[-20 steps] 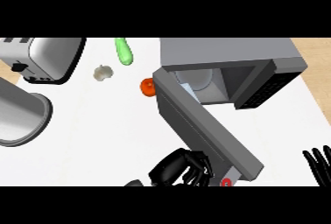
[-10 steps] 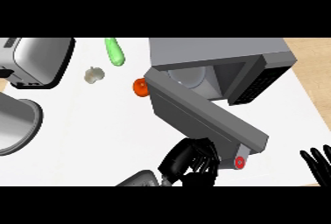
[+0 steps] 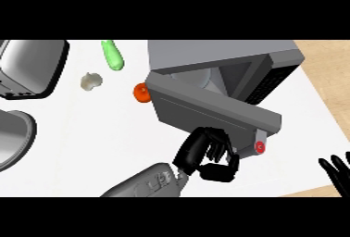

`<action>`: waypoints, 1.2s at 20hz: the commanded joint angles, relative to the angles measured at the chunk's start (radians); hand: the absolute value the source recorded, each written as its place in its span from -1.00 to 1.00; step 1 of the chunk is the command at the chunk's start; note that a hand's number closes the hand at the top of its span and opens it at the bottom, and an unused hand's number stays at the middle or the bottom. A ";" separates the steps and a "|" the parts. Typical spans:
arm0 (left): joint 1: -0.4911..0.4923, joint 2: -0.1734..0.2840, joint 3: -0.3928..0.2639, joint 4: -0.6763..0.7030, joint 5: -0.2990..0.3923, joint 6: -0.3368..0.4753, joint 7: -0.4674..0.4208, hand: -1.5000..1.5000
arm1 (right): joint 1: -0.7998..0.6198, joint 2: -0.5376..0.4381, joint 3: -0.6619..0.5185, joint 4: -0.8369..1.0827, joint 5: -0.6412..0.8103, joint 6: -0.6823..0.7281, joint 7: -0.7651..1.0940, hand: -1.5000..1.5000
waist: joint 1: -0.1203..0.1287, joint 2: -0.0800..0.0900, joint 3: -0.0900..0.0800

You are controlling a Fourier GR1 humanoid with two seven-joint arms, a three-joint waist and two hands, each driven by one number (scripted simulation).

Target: Pick up the milk, place it into the microwave and close the microwave

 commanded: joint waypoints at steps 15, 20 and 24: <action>-0.248 -0.019 0.116 0.197 0.286 0.044 -0.100 1.00 | -0.025 -0.045 -0.027 -0.098 -0.106 -0.072 0.125 -1.00 | -0.040 0.021 0.000; -0.279 -0.019 0.132 0.246 0.349 0.023 -0.141 1.00 | -0.026 -0.059 -0.042 -0.091 -0.124 -0.078 0.144 -1.00 | -0.042 0.027 0.001; -0.293 -0.019 0.138 0.269 0.406 -0.015 -0.163 1.00 | -0.051 -0.066 -0.061 -0.115 -0.146 -0.088 0.146 -1.00 | -0.050 0.032 0.000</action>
